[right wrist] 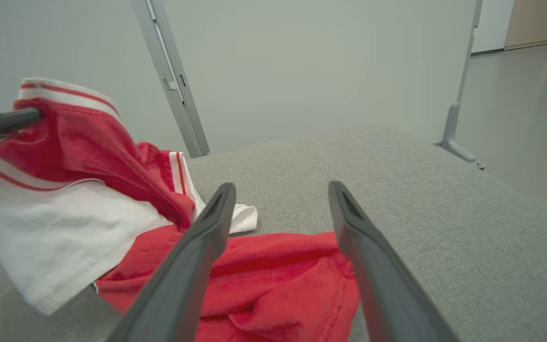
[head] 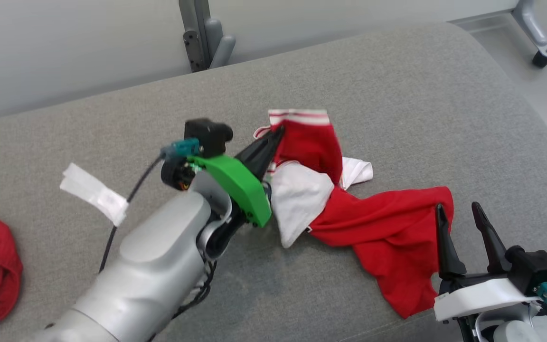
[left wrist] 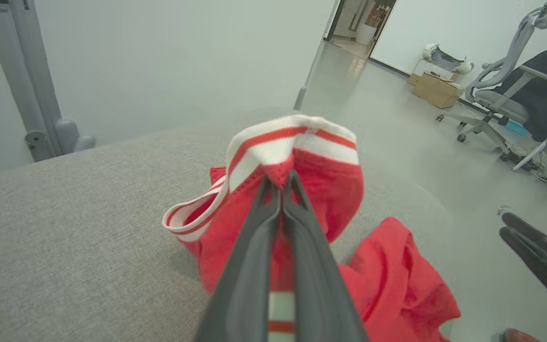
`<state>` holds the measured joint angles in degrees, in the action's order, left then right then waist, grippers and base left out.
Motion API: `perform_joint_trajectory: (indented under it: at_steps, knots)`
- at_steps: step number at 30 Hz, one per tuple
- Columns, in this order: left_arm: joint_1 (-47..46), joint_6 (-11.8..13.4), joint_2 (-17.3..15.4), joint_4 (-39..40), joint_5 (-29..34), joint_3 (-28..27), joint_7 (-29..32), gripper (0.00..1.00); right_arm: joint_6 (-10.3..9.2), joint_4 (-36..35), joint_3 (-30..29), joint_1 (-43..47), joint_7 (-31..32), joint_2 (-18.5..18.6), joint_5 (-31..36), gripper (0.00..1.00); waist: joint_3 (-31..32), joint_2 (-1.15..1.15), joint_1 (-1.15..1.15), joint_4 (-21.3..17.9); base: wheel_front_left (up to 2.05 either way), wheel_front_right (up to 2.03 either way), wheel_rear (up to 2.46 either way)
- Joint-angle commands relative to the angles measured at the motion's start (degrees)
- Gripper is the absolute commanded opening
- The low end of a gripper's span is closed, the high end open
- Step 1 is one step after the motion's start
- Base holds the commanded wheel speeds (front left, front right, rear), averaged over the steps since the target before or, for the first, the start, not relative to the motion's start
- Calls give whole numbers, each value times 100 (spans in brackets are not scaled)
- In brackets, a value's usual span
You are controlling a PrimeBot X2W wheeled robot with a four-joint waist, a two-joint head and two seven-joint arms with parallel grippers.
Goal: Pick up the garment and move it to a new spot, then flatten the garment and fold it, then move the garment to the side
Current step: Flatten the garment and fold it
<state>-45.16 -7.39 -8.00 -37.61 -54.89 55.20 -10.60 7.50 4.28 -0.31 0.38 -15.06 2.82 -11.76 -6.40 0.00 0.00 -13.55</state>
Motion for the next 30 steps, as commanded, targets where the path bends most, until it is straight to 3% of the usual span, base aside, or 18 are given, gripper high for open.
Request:
perform_joint_trajectory:
  at_steps: [1,7,12,20,23,28,30]
  knots:
    - [-278,-15,25,137,-350,-101,203,0,-2,23,21,121,-23,13,-60,100,322,0,0,-106,0,0,0]
    - [-967,-9,263,296,-1173,-522,776,0,-2,60,55,222,-23,13,-130,100,586,0,0,-322,0,0,0]
    - [-1666,199,465,424,-1590,-795,1064,0,-2,81,70,299,-23,13,-204,100,753,0,0,-645,0,0,0]
    - [-2791,430,509,423,-2318,-1018,540,0,-2,118,147,343,-23,13,-223,100,835,0,0,-1012,0,0,0]
    - [-3199,335,497,426,-2904,-920,189,0,-2,92,81,353,-23,10,-245,100,777,0,0,-975,0,0,0]
    - [-2876,239,471,-26,-3168,-557,245,0,-2,65,-25,317,-23,10,-324,100,698,0,0,-794,0,0,0]
    - [-2531,177,256,-272,-3158,-453,291,0,-2,56,-28,302,-23,10,-354,100,650,0,0,-700,0,0,0]
